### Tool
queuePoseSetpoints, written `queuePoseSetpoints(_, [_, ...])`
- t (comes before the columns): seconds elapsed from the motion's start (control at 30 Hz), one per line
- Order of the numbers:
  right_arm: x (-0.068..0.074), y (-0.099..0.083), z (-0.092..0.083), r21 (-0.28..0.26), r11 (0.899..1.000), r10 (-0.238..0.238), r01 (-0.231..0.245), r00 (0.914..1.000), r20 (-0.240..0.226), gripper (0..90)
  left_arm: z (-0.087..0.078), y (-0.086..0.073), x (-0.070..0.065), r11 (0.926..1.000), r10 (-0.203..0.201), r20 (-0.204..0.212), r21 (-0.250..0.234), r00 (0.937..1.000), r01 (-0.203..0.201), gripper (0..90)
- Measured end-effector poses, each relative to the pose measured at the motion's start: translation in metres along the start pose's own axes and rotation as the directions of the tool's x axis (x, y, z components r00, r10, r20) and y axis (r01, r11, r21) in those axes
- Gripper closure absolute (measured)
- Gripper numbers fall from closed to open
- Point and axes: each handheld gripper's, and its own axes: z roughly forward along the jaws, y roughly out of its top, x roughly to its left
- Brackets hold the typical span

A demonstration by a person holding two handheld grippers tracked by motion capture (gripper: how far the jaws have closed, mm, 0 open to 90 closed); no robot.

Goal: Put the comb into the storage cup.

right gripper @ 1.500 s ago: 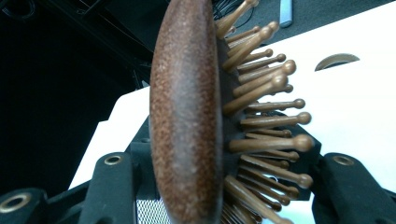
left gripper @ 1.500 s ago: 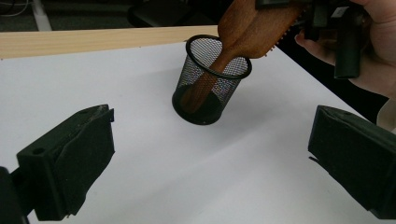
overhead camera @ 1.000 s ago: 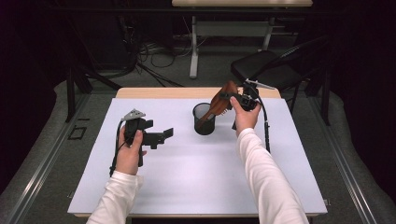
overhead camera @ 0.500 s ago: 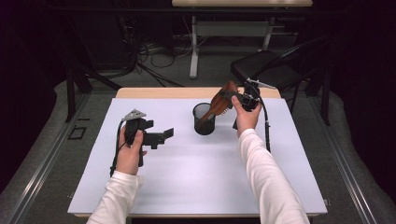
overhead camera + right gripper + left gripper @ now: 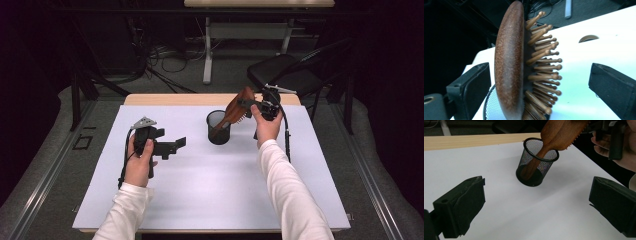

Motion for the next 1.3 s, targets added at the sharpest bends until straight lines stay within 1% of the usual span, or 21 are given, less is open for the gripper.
queuePoseSetpoints(0.03, [0.0, 0.0, -0.001, -0.001, 1.0, -0.01, 0.01, 0.9999, 0.004, 2.4, 0.0, 0.0, 0.0, 1.0, 0.0, 0.001, -0.001, 1.0, 0.0, 0.4])
queuePoseSetpoints(0.17, [0.0, 0.002, -0.005, -0.002, 1.0, -0.025, 0.025, 0.9996, 0.008, 0.9, 0.0, 0.0, 0.0, 1.0, -0.001, 0.0, -0.002, 1.0, 0.001, 0.4])
queuePoseSetpoints(0.23, [0.001, 0.002, -0.007, 0.0, 1.0, -0.031, 0.031, 0.9993, 0.02, 0.0, 0.0, 0.0, 0.001, 1.0, -0.002, 0.0, -0.002, 1.0, 0.002, 0.4])
queuePoseSetpoints(0.27, [0.0, 0.002, -0.007, 0.001, 0.999, -0.042, 0.042, 0.9989, 0.023, 0.0, 0.0, 0.001, 0.0, 1.0, -0.002, 0.0, -0.002, 1.0, 0.002, 0.4])
queuePoseSetpoints(0.43, [0.002, 0.002, -0.01, 0.001, 0.999, -0.048, 0.048, 0.9984, 0.031, 0.0, 0.001, 0.001, 0.0, 1.0, 0.0, 0.002, -0.002, 1.0, 0.0, 0.4])
queuePoseSetpoints(0.57, [0.003, 0.002, -0.013, -0.009, 0.998, -0.065, 0.065, 0.9968, 0.047, 0.0, 0.0, 0.001, 0.0, 1.0, -0.002, 0.003, -0.004, 1.0, 0.002, 0.4])
queuePoseSetpoints(0.63, [0.004, 0.003, -0.015, -0.015, 0.998, -0.062, 0.062, 0.9972, 0.043, 0.0, 0.0, 0.001, 0.0, 1.0, -0.003, 0.004, -0.004, 1.0, 0.003, 0.4])
queuePoseSetpoints(0.73, [0.004, 0.003, -0.018, -0.015, 0.997, -0.069, 0.07, 0.9964, 0.048, 0.0, 0.0, 0.002, 0.0, 1.0, -0.003, 0.004, -0.004, 1.0, 0.003, 0.4])
queuePoseSetpoints(0.8, [0.003, 0.004, -0.019, -0.016, 0.998, -0.065, 0.066, 0.9964, 0.054, 0.0, 0.001, 0.002, 0.0, 1.0, 0.0, 0.006, -0.003, 1.0, 0.0, 0.4])
queuePoseSetpoints(0.9, [0.001, 0.005, -0.023, -0.011, 0.998, -0.059, 0.06, 0.9974, 0.041, 0.0, 0.001, 0.002, -0.001, 1.0, -0.002, 0.006, -0.004, 1.0, 0.002, 0.4])
queuePoseSetpoints(0.97, [0.0, 0.006, -0.026, -0.012, 0.998, -0.058, 0.059, 0.9976, 0.038, 0.0, 0.002, 0.002, 0.0, 1.0, -0.003, 0.006, -0.003, 1.0, 0.003, 0.4])
queuePoseSetpoints(1.0, [0.0, 0.007, -0.027, -0.016, 0.999, -0.048, 0.049, 0.998, 0.042, 0.1, 0.002, 0.002, 0.0, 1.0, -0.003, 0.005, -0.002, 1.0, 0.003, 0.4])
queuePoseSetpoints(1.1, [-0.001, 0.007, -0.031, -0.009, 0.999, -0.053, 0.054, 0.9979, 0.035, 0.5, 0.001, 0.002, 0.0, 1.0, -0.002, 0.003, -0.001, 1.0, 0.002, 0.4])
queuePoseSetpoints(1.23, [0.0, 0.007, -0.038, 0.0, 0.997, -0.072, 0.072, 0.997, 0.029, 2.3, 0.0, 0.002, 0.001, 1.0, -0.004, 0.0, -0.002, 1.0, 0.004, 0.4])
queuePoseSetpoints(1.3, [0.001, 0.005, -0.042, -0.004, 0.995, -0.101, 0.101, 0.9946, 0.026, 2.3, 0.0, 0.001, 0.002, 1.0, -0.008, 0.002, -0.003, 1.0, 0.008, 0.4])
